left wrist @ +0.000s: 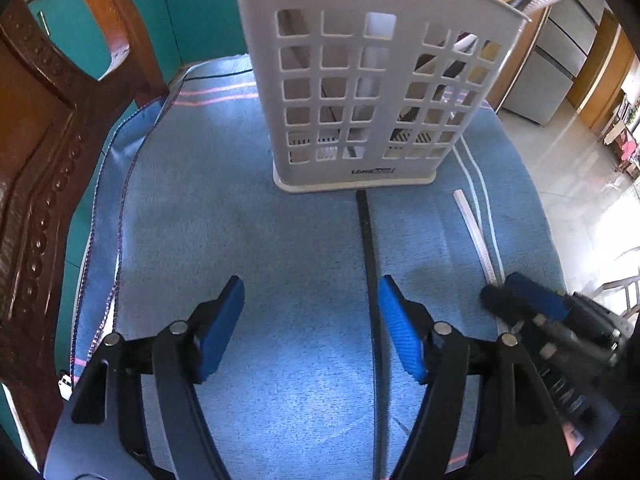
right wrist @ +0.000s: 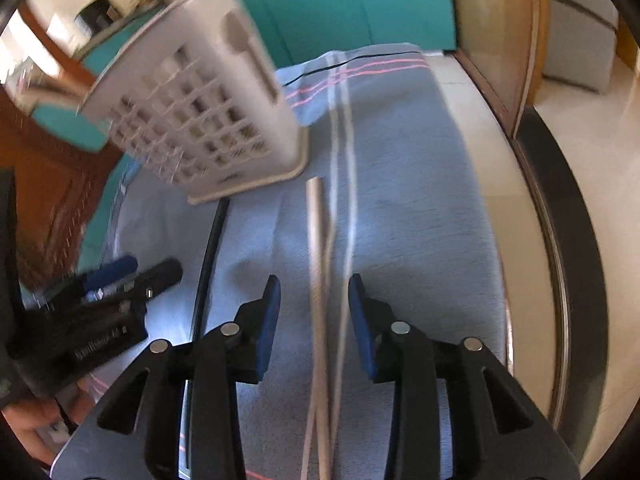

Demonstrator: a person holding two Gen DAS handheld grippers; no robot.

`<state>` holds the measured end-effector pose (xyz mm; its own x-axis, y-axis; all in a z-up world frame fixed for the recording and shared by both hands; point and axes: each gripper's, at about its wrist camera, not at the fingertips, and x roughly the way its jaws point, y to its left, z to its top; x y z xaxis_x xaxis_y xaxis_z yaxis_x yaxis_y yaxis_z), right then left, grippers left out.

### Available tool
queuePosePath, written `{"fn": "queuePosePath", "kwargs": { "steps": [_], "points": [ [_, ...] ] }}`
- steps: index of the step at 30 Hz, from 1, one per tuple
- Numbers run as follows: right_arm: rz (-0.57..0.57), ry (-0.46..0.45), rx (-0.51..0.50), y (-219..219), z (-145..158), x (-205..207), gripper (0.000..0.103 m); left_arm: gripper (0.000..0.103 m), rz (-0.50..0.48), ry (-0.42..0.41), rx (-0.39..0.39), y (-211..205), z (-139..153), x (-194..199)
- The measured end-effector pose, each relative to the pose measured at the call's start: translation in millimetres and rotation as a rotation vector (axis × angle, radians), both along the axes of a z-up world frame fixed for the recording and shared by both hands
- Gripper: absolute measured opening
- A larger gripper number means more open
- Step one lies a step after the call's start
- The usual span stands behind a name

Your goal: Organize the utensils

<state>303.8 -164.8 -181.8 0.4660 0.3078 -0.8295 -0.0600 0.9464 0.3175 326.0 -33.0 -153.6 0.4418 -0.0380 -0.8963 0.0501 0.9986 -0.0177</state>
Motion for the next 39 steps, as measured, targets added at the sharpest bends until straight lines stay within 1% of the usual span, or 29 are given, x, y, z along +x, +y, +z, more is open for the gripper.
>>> {"fn": "queuePosePath", "kwargs": {
  "steps": [3, 4, 6, 8, 10, 18, 28, 30, 32, 34, 39],
  "points": [
    [0.059, 0.007, -0.087, 17.7, -5.5, -2.2, 0.035, 0.072, -0.001, 0.003, -0.002, 1.0, -1.9, -0.6],
    [0.067, -0.005, -0.114, 21.4, -5.2, -3.9, 0.035, 0.072, -0.002, 0.003, -0.002, 0.4, -0.1, -0.9],
    [0.076, -0.007, -0.135, 24.2, -5.3, -5.4, 0.031, 0.073, -0.003, 0.005, -0.001, 0.1, -0.3, -0.7],
    [0.075, 0.000, -0.144, 23.3, -6.0, -5.7, 0.010, 0.074, -0.003, 0.007, 0.002, -0.5, -1.2, 0.2],
    [0.073, 0.011, -0.131, 21.2, -6.9, -5.9, 0.007, 0.074, -0.003, 0.011, 0.002, -0.5, -2.4, 0.6],
    [0.067, 0.030, -0.080, 10.9, -9.1, -2.8, 0.006, 0.076, -0.010, 0.025, 0.011, -0.9, -7.4, 3.1],
    [0.063, 0.026, -0.075, 11.9, -9.1, -2.9, 0.009, 0.077, -0.014, 0.032, 0.018, -4.7, -12.4, 4.2],
    [0.057, 0.026, -0.070, 11.1, -8.9, -2.9, 0.011, 0.077, -0.012, 0.033, 0.018, -3.8, -12.5, 4.4],
    [0.042, 0.020, -0.069, 9.3, -7.3, -3.1, 0.019, 0.077, -0.012, 0.034, 0.018, -2.1, -12.6, 5.2],
    [0.019, 0.012, -0.068, 6.0, -5.5, -2.6, 0.022, 0.077, -0.013, 0.035, 0.018, -0.6, -13.0, 5.6],
    [-0.044, -0.012, -0.022, -7.5, 0.3, -0.6, 0.023, 0.077, -0.022, 0.034, 0.006, 3.0, -16.5, 7.6]
  ]
}}
